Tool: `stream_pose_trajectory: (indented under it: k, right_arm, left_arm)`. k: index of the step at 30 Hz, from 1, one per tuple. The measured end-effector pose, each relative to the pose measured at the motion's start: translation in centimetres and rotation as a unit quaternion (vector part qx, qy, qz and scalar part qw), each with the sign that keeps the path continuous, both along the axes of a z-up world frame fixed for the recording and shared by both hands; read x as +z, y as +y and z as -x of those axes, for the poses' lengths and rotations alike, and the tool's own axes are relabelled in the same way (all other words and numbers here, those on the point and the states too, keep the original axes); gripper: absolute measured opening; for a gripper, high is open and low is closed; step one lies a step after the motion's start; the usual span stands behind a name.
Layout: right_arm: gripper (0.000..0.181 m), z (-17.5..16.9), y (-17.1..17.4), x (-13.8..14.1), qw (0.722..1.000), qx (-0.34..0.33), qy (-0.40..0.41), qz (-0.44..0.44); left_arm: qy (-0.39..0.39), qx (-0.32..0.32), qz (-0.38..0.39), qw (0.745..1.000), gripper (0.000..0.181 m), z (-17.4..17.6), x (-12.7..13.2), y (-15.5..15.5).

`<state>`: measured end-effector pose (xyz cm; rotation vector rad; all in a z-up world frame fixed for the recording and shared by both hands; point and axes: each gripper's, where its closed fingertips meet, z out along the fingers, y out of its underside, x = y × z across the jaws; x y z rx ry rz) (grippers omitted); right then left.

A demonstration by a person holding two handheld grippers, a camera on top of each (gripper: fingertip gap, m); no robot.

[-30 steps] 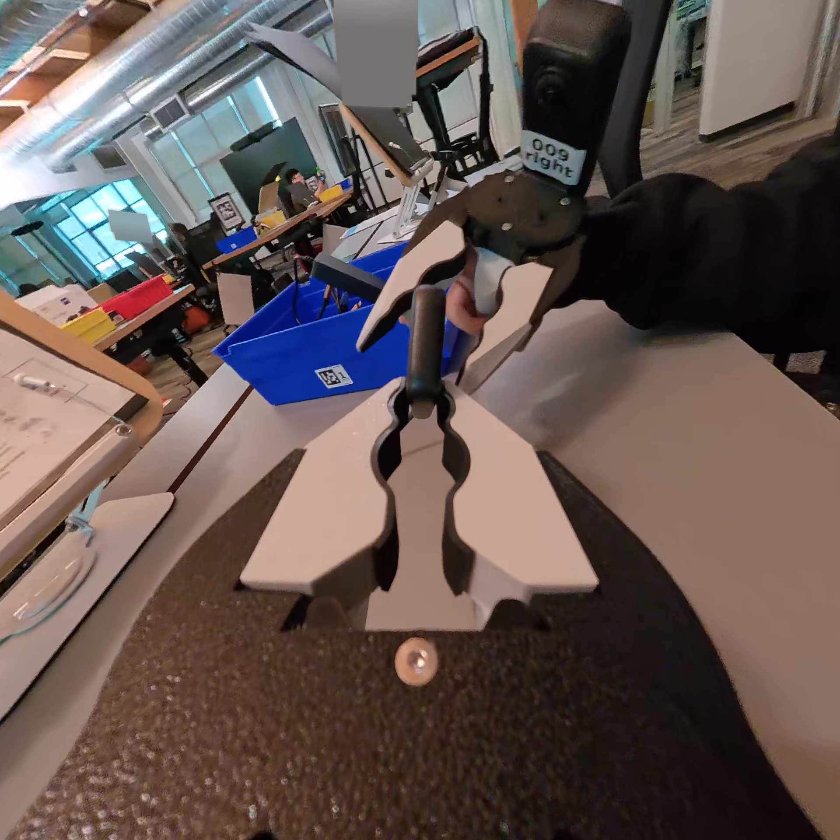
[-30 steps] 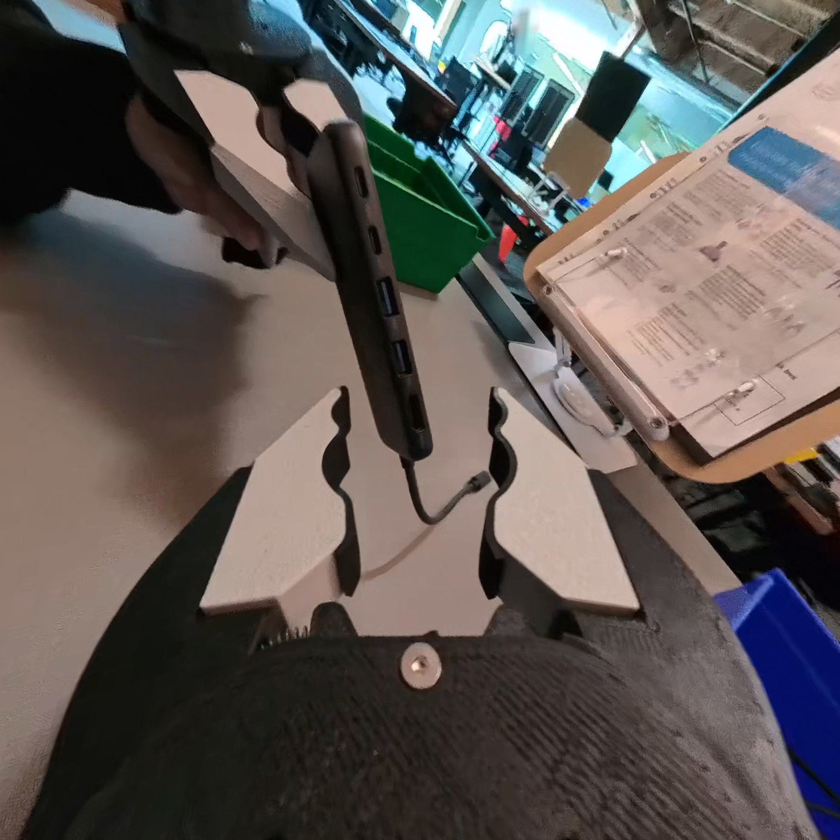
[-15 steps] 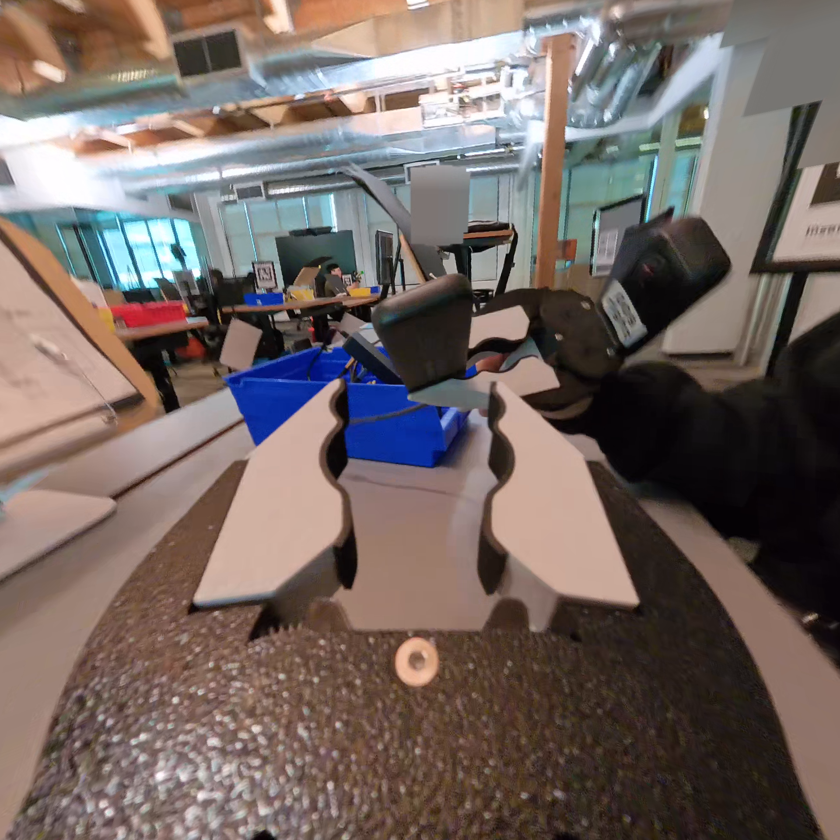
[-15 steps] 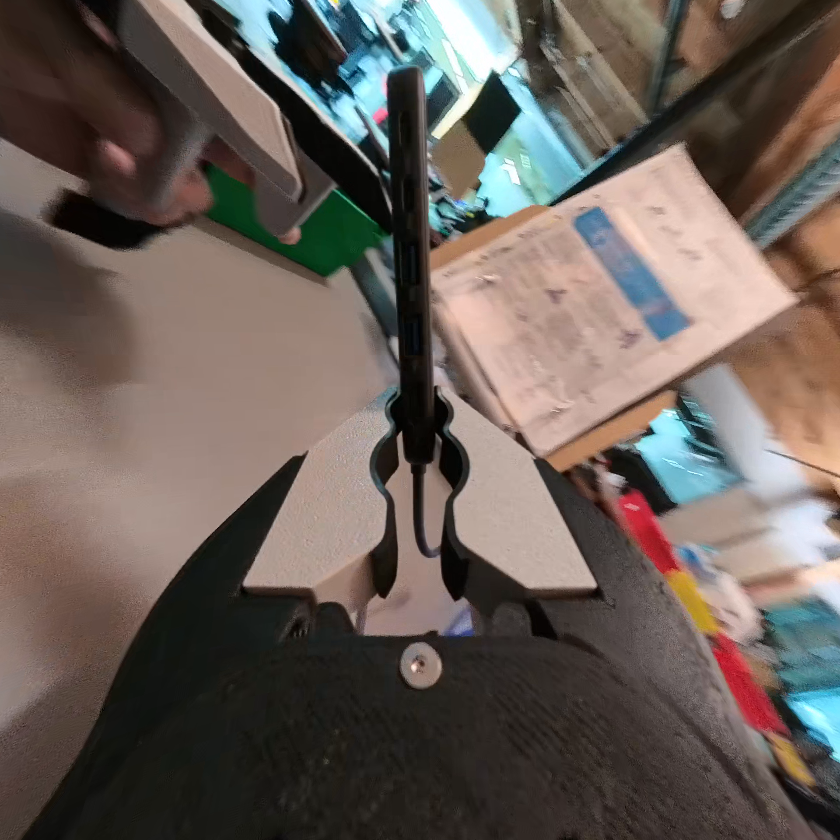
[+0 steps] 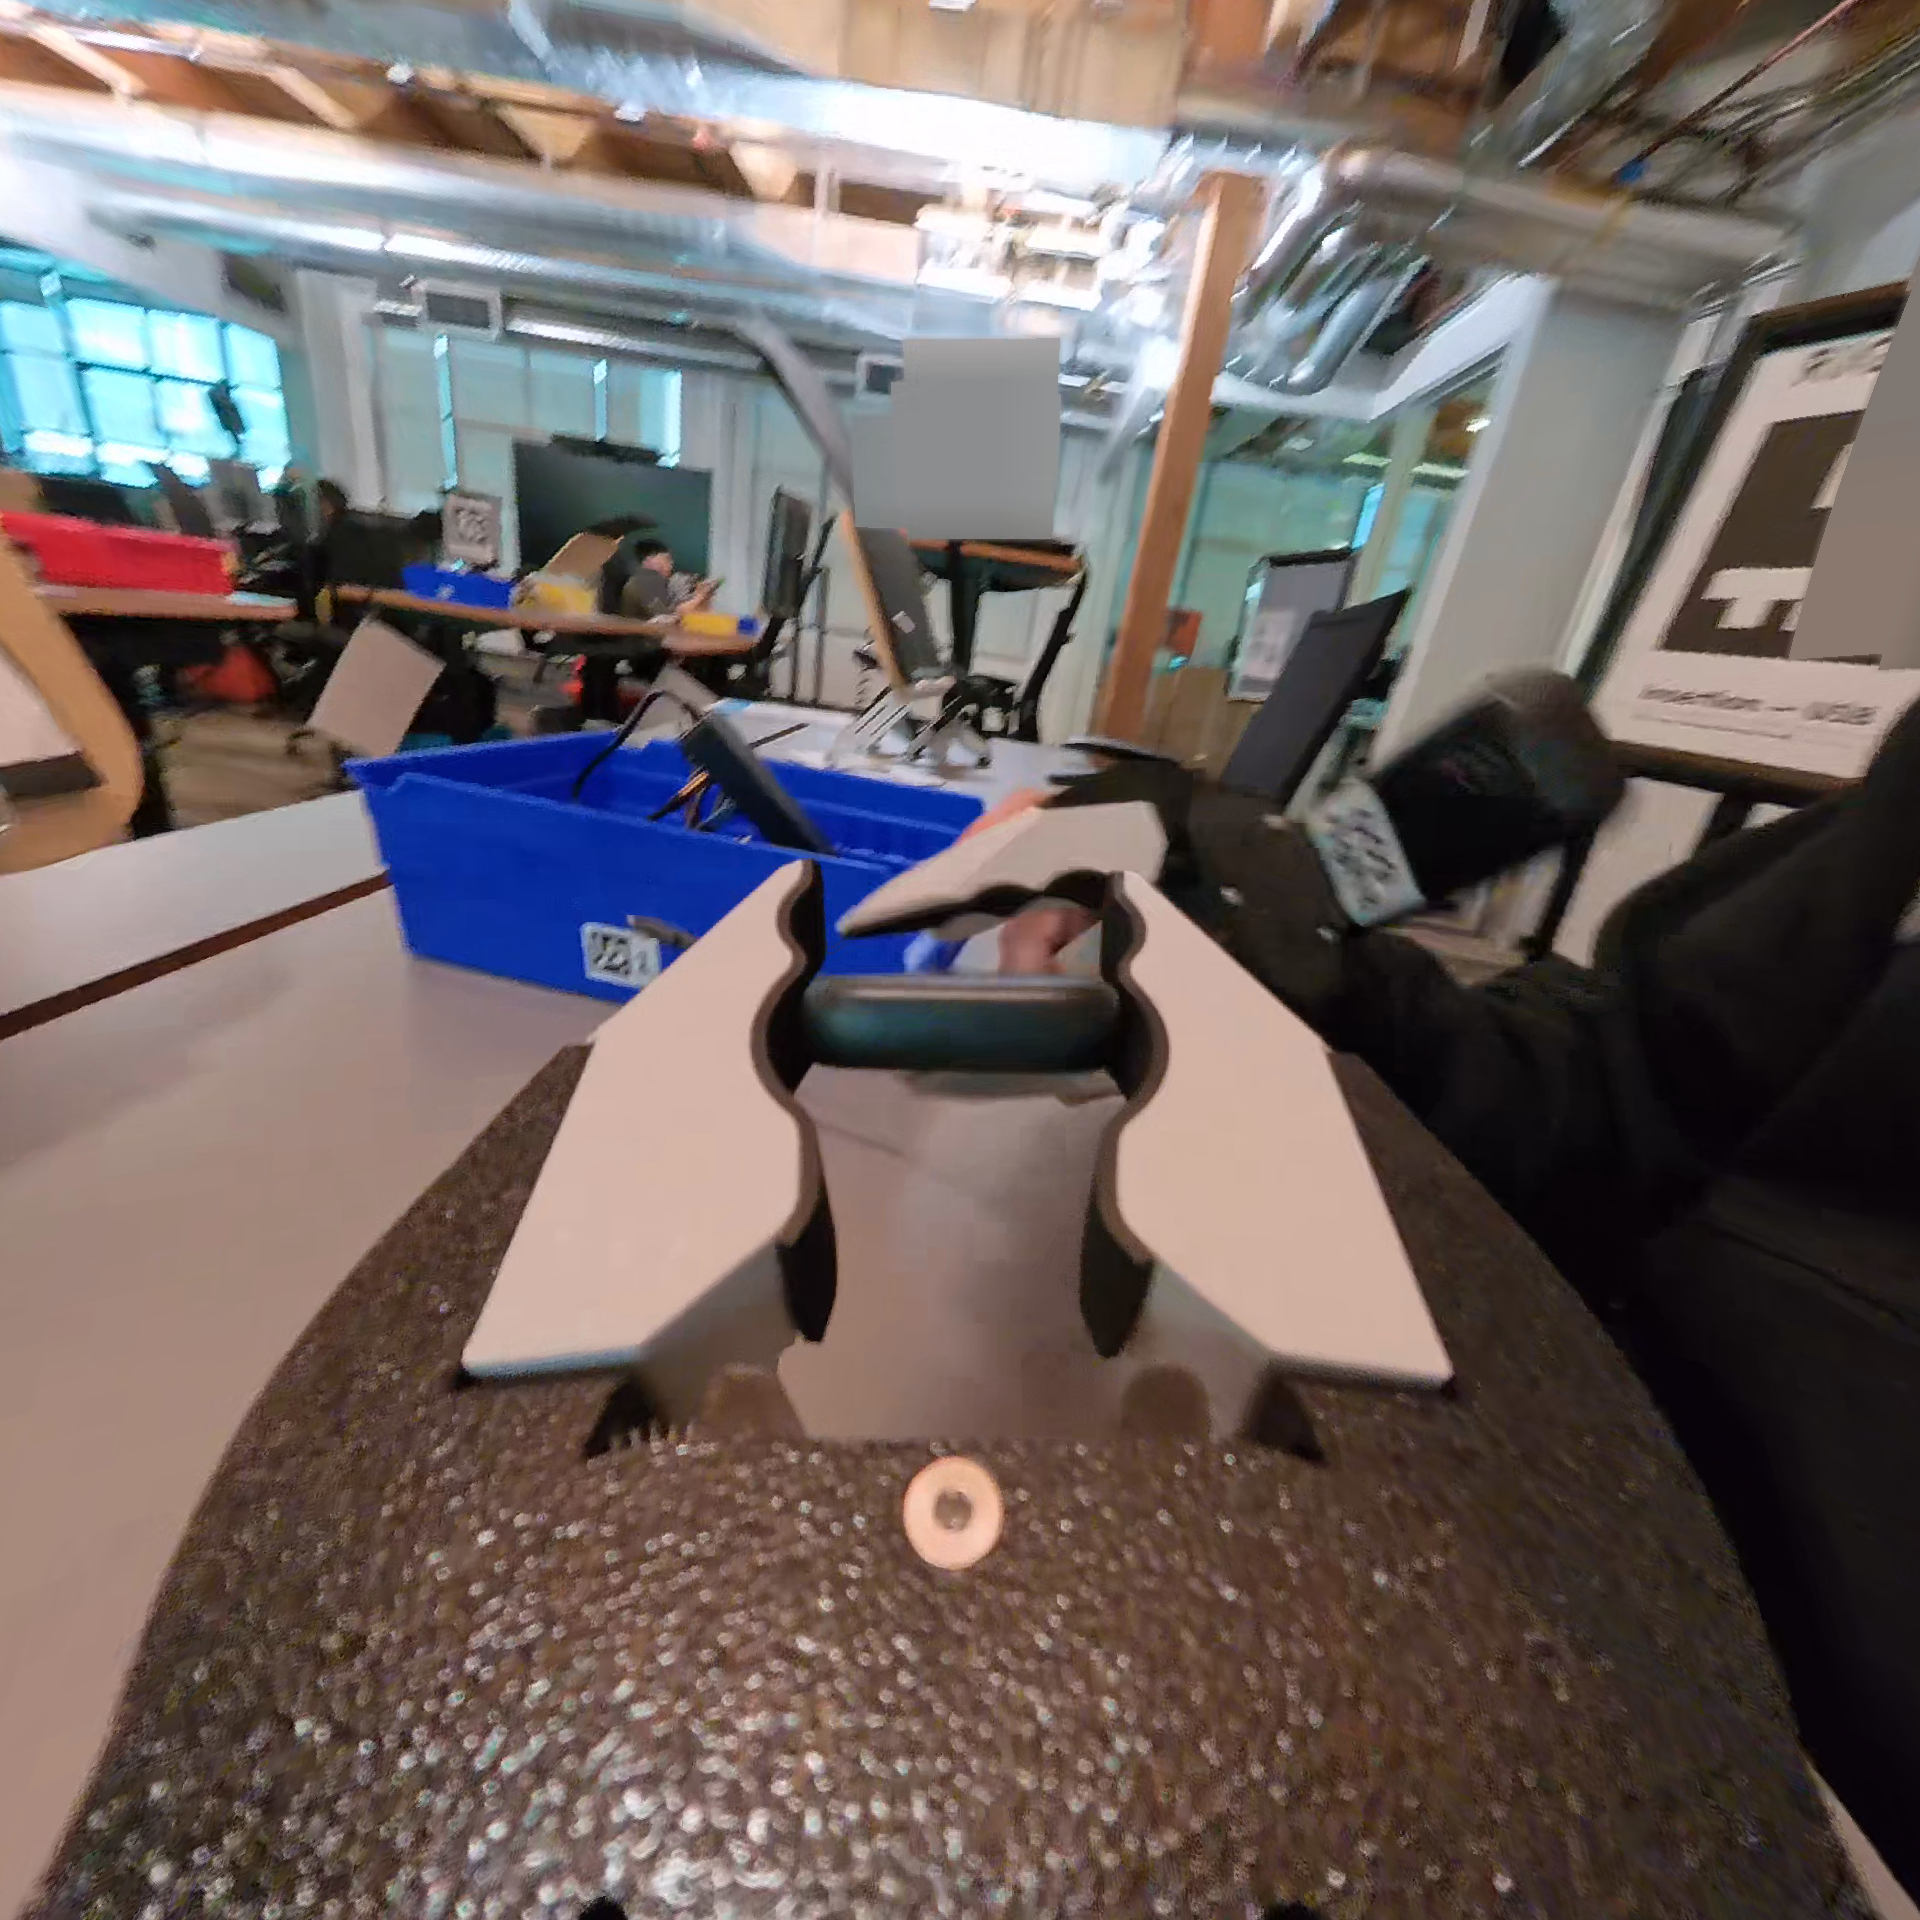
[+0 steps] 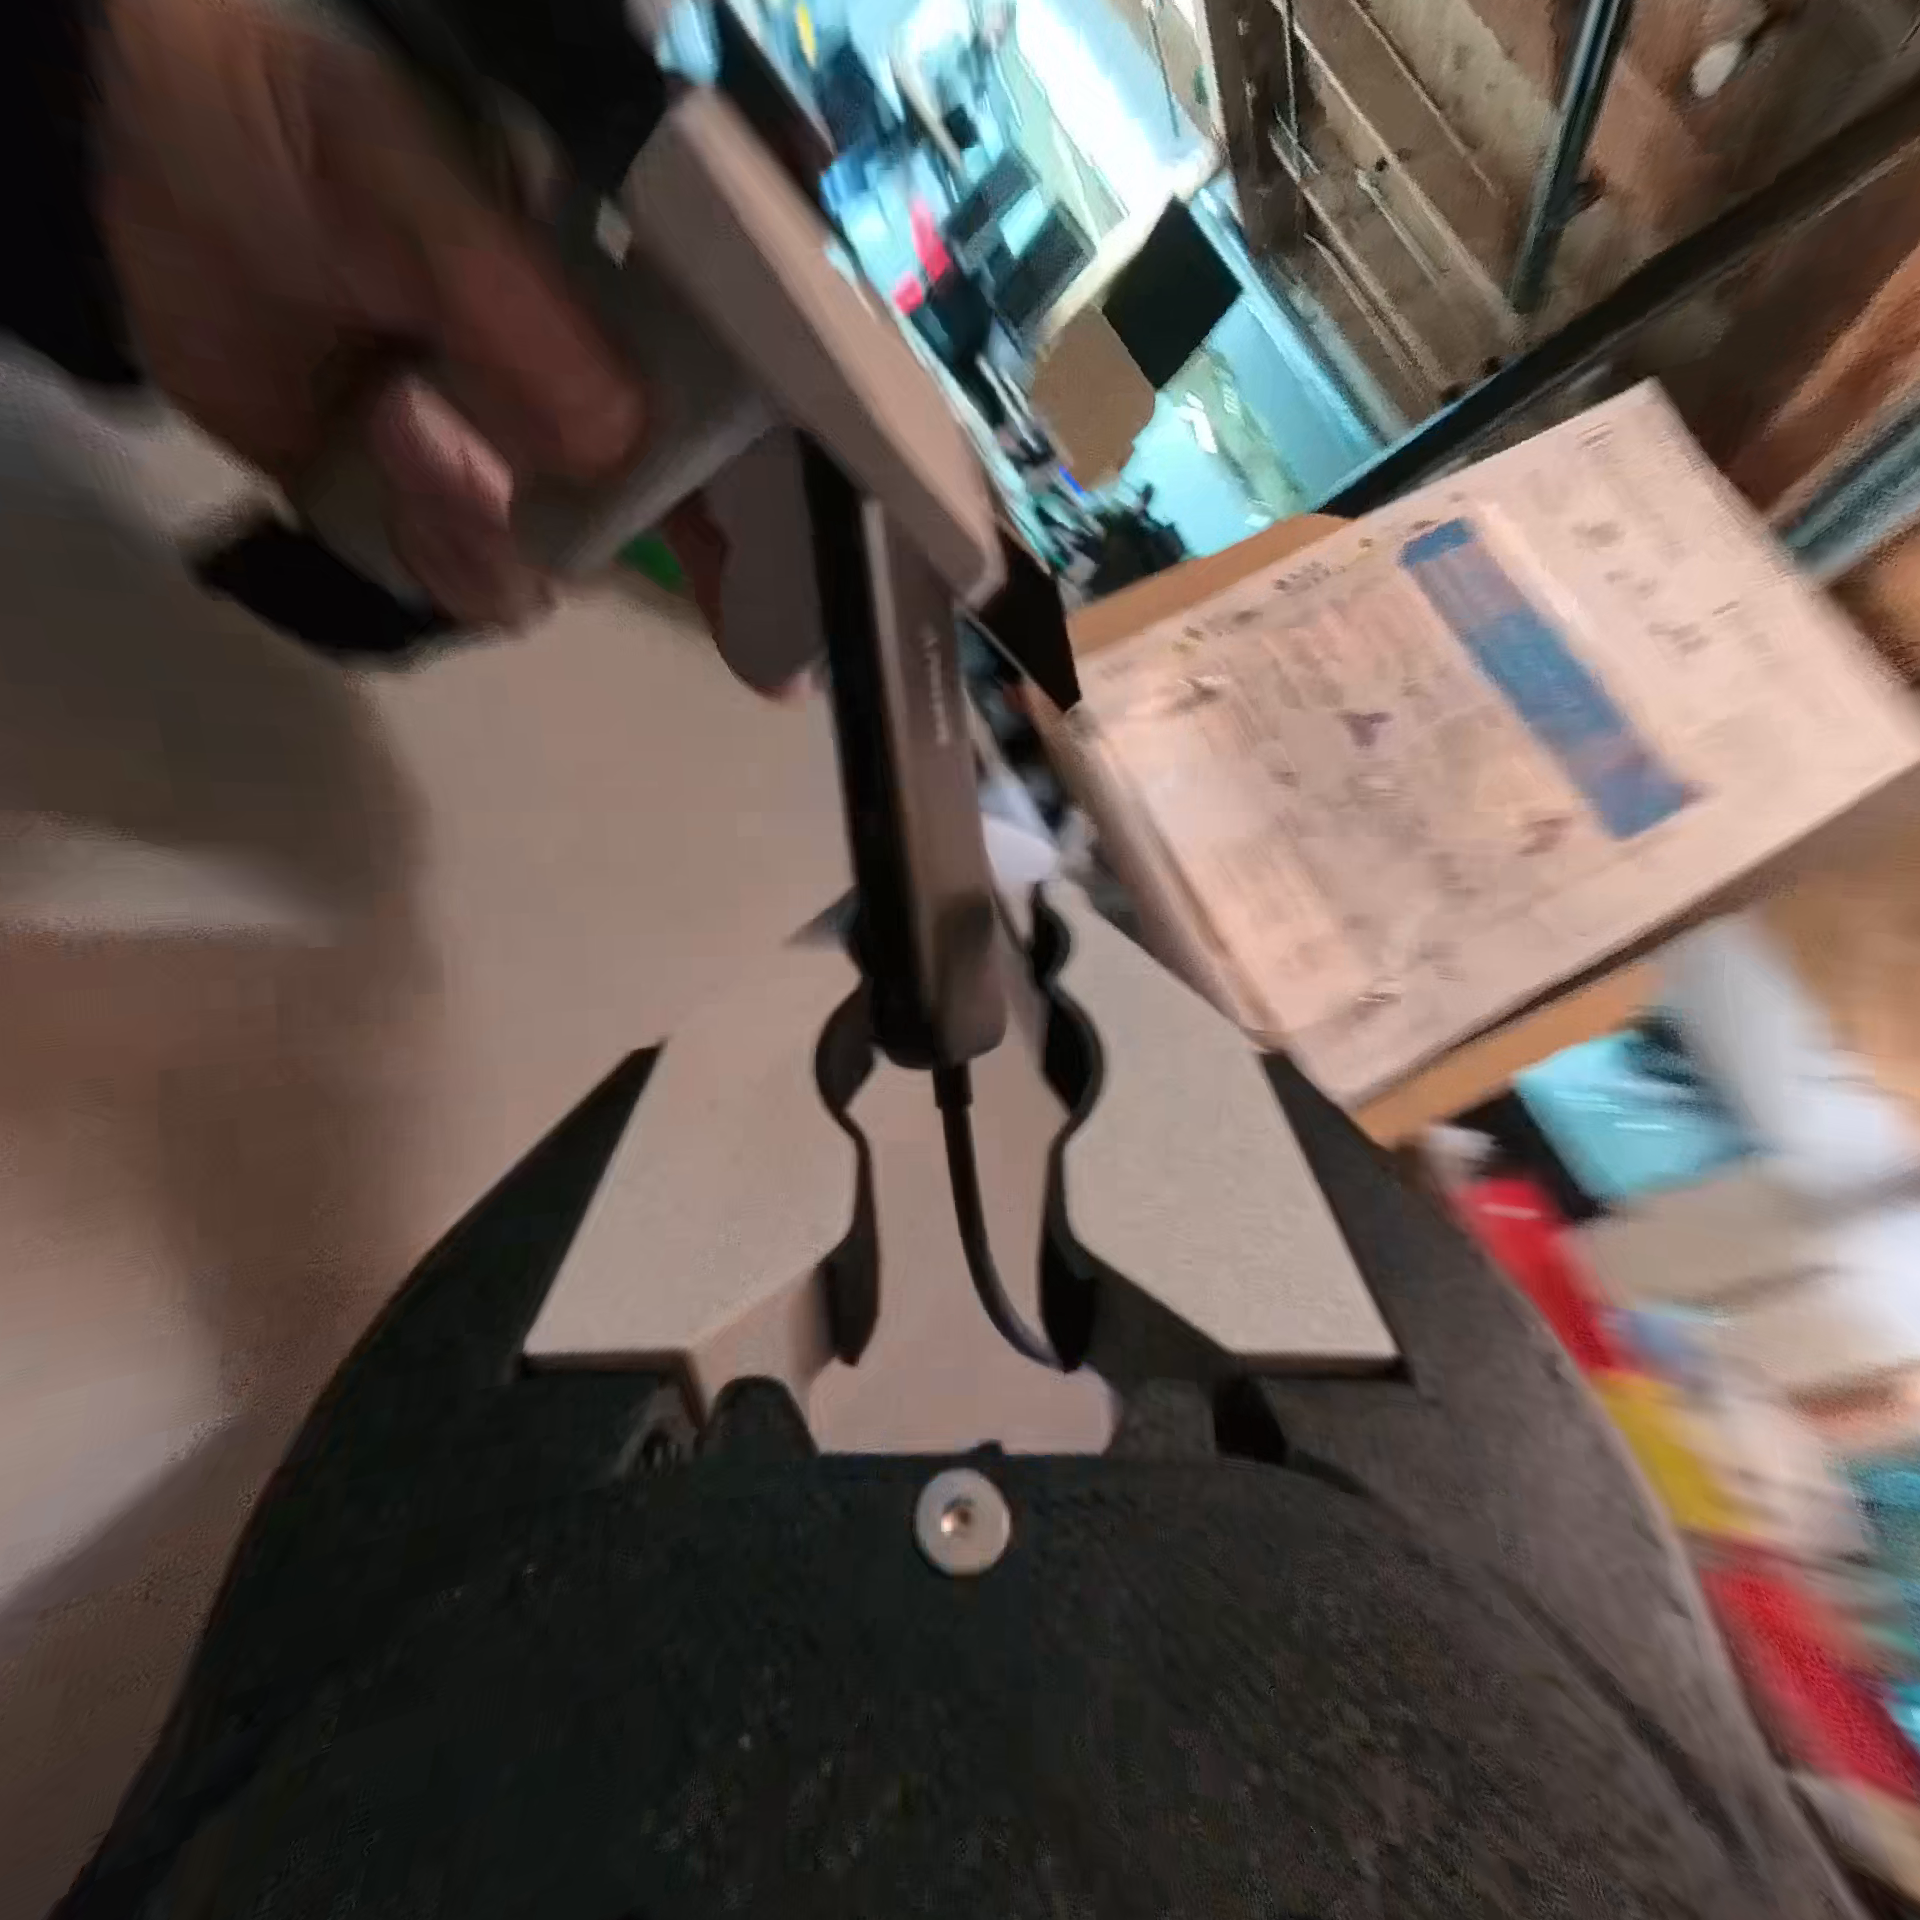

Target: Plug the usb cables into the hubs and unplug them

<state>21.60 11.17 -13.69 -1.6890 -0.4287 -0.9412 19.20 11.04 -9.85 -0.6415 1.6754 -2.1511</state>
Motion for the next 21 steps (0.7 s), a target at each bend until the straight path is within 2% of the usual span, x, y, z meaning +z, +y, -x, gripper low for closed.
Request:
stream_pose_trajectory:
  k: [2,4,5,7,10,15,17,21]
  right_arm:
    - [0.054,1.4,0.1,0.9,0.986,0.076,0.141,-0.050]
    - [0.071,2.2,0.0,1.3,0.957,0.128,0.252,-0.070]
    - [0.074,2.9,0.0,1.1,0.942,0.156,0.291,-0.061]
    - [0.075,3.8,-0.1,0.7,0.924,0.188,0.330,-0.042]
    - [0.070,4.7,-0.4,1.2,0.910,0.221,0.347,-0.052]
    - [0.057,5.2,-0.4,0.0,0.893,0.239,0.379,-0.026]
    - [0.056,5.1,-0.4,0.4,0.886,0.249,0.388,-0.049]
    - [0.047,4.7,-0.5,2.1,0.851,0.271,0.436,-0.114]
  left_arm:
    - [-0.033,-0.027,0.005,0.999,0.051,1.1,0.7,-0.4]
    - [-0.077,-0.048,0.006,0.996,0.051,2.3,1.6,-0.8]
    - [-0.090,-0.052,0.001,0.995,0.051,2.6,1.7,-0.9]
    - [-0.099,-0.061,-0.008,0.993,0.052,3.0,1.6,-1.1]
    - [-0.102,-0.067,-0.001,0.993,0.052,3.0,1.4,-0.8]
    - [-0.111,-0.073,0.049,0.990,0.052,3.3,2.4,0.2]
    - [-0.115,-0.073,0.051,0.989,0.052,3.4,2.5,0.4]
    - [-0.115,-0.067,0.075,0.988,0.052,3.1,2.8,0.9]
